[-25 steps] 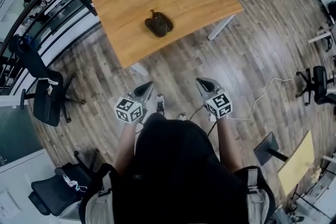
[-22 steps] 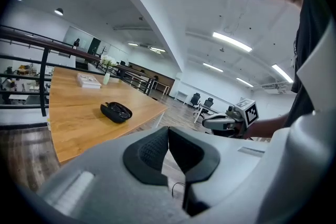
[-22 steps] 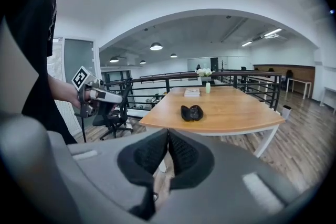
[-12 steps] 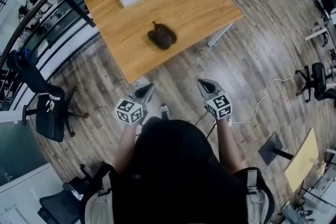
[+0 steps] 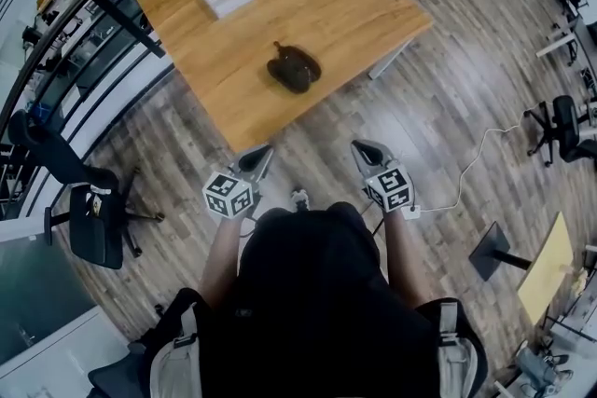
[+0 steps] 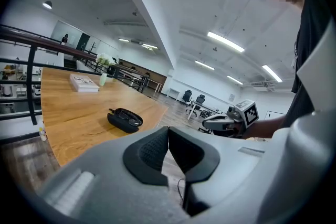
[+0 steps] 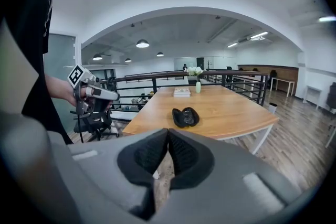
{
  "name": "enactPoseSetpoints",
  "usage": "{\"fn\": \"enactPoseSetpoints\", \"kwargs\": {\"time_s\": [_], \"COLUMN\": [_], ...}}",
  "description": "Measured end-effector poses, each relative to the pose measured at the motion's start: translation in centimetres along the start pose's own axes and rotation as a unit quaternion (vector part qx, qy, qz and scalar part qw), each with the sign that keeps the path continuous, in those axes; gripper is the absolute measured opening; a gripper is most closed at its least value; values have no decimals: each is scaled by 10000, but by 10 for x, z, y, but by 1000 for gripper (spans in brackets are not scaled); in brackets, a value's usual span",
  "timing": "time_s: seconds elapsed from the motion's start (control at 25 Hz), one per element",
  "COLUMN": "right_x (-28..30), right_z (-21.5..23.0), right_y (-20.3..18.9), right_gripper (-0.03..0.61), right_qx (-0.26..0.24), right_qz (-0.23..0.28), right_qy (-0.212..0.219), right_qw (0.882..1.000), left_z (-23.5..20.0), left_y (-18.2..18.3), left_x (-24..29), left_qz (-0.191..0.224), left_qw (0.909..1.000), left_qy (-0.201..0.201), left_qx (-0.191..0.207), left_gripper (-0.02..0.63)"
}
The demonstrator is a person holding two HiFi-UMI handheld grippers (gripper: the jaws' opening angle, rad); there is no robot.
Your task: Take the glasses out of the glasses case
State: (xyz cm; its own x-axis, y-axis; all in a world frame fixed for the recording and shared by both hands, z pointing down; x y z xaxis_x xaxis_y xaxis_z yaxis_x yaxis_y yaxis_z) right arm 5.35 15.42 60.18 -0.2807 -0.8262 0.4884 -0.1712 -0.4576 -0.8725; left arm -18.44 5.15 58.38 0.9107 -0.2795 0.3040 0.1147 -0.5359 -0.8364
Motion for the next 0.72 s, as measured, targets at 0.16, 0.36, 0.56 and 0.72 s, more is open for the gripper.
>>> {"fn": "enactPoseSetpoints", "kwargs": {"time_s": [0.16, 0.36, 0.56, 0.72], "right_x": [2, 7, 15, 28], "right_z": [-4, -4, -5, -6], "right_y": [1, 4, 1, 6], "right_gripper": [3, 5, 4, 4], "right_qx": [4, -36, -68, -228], "right_qz": [-73, -153, -284, -316], "right_qy": [-26, -82, 23, 247], "right_qw": [10000, 9998, 9996, 9989], "left_z": [-8, -18, -28, -39], "left_y": [0, -2, -4, -4], "left_x": [-4, -11, -22, -33], "left_qz": [24, 35, 95, 222], "left_qw": [10000, 9999, 9997, 9986], "left_qy": [-16, -9, 151, 401], "left_qx": [-30, -107, -176, -249], "left_gripper": [11, 11, 11, 11]}}
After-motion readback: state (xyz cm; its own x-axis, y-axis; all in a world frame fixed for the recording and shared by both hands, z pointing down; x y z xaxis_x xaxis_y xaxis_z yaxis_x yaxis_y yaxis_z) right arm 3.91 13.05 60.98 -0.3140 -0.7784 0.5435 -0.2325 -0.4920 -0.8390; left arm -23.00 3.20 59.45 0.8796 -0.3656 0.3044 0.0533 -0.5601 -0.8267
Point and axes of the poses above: the fingertips, and each gripper's own axes: x forward along the fingers, z to its right, y out of its top, the point moved 4 cm from there along -x, backward along the fingers, and after that the axes turned 5 degrees about -x, right-handed, at the moved point
